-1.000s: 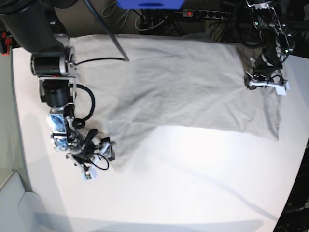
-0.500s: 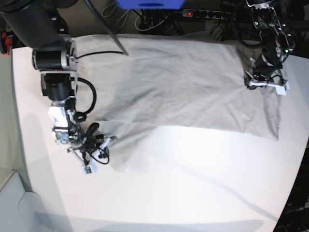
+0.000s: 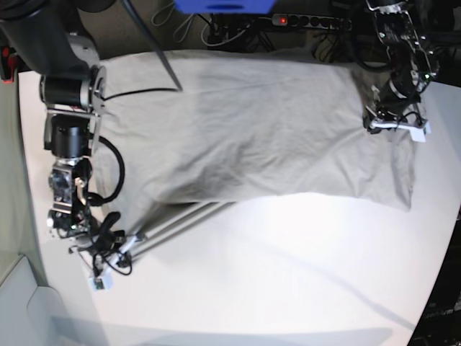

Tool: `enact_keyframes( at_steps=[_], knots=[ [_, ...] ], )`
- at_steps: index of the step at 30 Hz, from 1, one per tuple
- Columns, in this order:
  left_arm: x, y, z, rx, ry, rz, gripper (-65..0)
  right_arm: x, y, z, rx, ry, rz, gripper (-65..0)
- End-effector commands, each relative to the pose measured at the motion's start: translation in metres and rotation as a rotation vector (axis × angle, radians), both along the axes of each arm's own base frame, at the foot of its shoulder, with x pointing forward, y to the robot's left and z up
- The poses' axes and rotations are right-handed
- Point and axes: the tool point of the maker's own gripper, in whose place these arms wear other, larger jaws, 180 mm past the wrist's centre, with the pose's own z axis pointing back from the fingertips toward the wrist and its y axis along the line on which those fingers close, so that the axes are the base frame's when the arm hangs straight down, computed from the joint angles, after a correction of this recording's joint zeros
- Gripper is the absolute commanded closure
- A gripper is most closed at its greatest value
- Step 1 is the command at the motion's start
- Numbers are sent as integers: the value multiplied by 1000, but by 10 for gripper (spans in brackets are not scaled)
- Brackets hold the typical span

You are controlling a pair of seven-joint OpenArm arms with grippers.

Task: Layout the t-shirt on the table in an organized manner, then fold the t-shirt properly
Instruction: 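Release and move the right gripper to smooth the t-shirt's hem corner, then pull the grasped hem corner away from the left gripper with the right gripper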

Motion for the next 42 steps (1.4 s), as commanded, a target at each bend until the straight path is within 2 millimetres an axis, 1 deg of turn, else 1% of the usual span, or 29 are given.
enact_keyframes(
  at_steps=[1, 2, 4, 6, 11, 13, 16, 17, 19, 21, 23, 25, 28, 30, 32, 34, 36, 37, 38, 39, 40, 42],
  knots=[
    [-3, 6, 0, 18, 17, 3, -5, 25, -12, 51, 11, -137, -32, 0],
    [-2, 5, 1, 18, 14, 1, -5, 27, -18, 60, 19, -149, -51, 0],
    [-1, 5, 2, 19, 12, 1, -5, 33, -29, 83, 30, -192, -82, 0],
    [1, 5, 3, 19, 9, 1, -5, 38, -37, 97, 36, -215, -105, 0],
    [2, 5, 3, 19, 6, 0, -5, 55, -46, 146, 48, -307, -123, 0],
    [2, 5, 4, 18, 4, -1, -5, 60, -60, 168, 52, -346, -151, 0],
    [2, 5, 2, 15, 7, 1, -5, 62, -71, 185, 61, -370, -176, 0],
    [2, 5, 2, 14, 9, 1, -5, 62, -74, 186, 63, -365, -183, 0],
    [5, 5, 3, 15, 3, 1, -5, 60, -81, 185, 79, -361, -204, 0],
    [7, 4, 4, 13, -2, 1, -5, 57, -86, 177, 84, -346, -219, 0],
    [7, 4, 4, 13, -3, 2, -5, 48, -88, 152, 77, -303, -222, 0],
    [9, 3, 6, 11, -9, 1, -5, 40, -96, 134, 59, -270, -233, 0],
    [13, -10, 5, -2, -13, -27, -5, 26, -101, 106, 45, -217, -242, 0],
    [15, -18, 4, -10, -12, -46, -5, 17, -110, 91, 20, -184, -249, 0],
    [20, -28, 4, -16, -16, -72, -5, 8, -115, 77, 7, -156, -253, 0],
    [22, -33, 5, -19, -18, -87, -5, 0, -118, 65, 2, -133, -259, 0],
    [24, -36, 5, -21, -19, -96, -5, -10, -130, 54, -25, -104, -269, 0],
    [25, -37, 5, -21, -22, -99, -5, -15, -132, 48, -31, -89, -271, 0],
    [28, -38, 7, -21, -27, -101, -5, -18, -134, 43, -36, -77, -271, -7],
    [29, -38, 7, -22, -29, -100, -5, -22, -134, 38, -39, -65, -271, -31],
    [30, -38, 7, -23, -31, -100, -5, -26, -134, 33, -41, -54, -271, -68],
    [31, -38, 8, -22, -34, -100, -5, -30, -135, 26, -46, -38, -269, -163]
  ],
)
